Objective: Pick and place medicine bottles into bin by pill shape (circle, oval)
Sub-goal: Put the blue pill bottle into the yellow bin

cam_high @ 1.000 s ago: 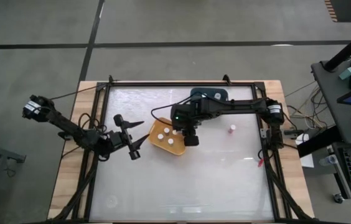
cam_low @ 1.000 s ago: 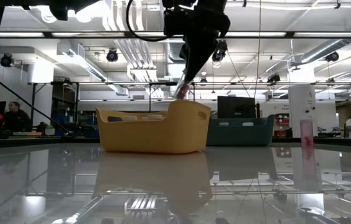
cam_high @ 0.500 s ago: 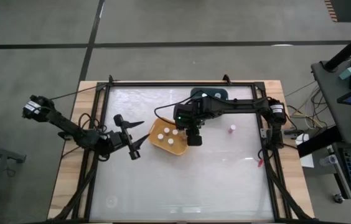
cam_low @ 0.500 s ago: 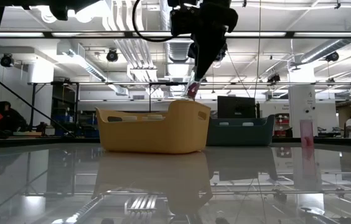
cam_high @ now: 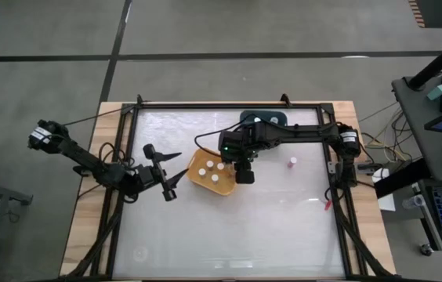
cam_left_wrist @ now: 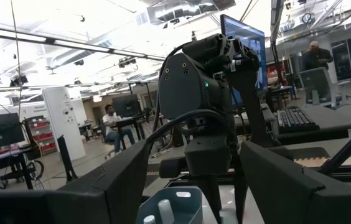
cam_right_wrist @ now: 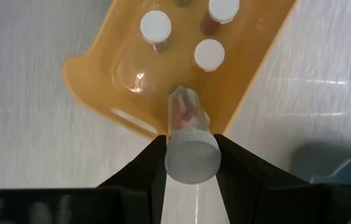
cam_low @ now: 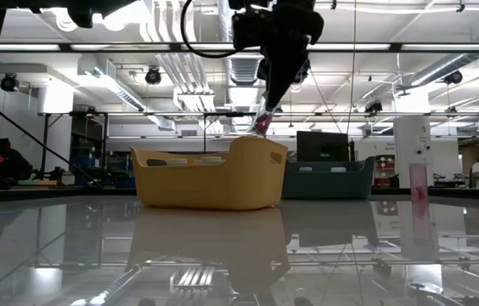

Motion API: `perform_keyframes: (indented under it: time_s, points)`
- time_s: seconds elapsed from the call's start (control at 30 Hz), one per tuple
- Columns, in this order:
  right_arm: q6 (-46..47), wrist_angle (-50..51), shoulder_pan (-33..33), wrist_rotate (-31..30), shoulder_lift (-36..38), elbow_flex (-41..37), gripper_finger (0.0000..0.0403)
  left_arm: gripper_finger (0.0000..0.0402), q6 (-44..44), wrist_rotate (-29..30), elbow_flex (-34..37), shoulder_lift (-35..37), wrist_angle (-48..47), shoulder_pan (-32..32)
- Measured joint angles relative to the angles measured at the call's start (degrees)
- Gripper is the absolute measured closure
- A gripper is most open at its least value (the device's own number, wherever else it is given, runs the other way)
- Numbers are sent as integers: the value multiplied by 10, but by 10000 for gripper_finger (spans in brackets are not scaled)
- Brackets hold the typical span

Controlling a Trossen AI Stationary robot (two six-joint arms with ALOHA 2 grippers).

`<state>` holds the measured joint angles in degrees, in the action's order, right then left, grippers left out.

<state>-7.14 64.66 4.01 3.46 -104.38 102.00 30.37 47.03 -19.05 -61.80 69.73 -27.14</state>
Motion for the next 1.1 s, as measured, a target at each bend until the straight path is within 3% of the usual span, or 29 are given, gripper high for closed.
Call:
perform_keyframes:
  time_s: [0.63, 1.1]
  points:
    - [16, -60, 0, 0, -7, -10, 293, 162, -1, 0, 0, 0, 0, 0]
    - [23, -160, 0, 2, -8, -116, 293, 162, -1, 0, 0, 0, 0, 0]
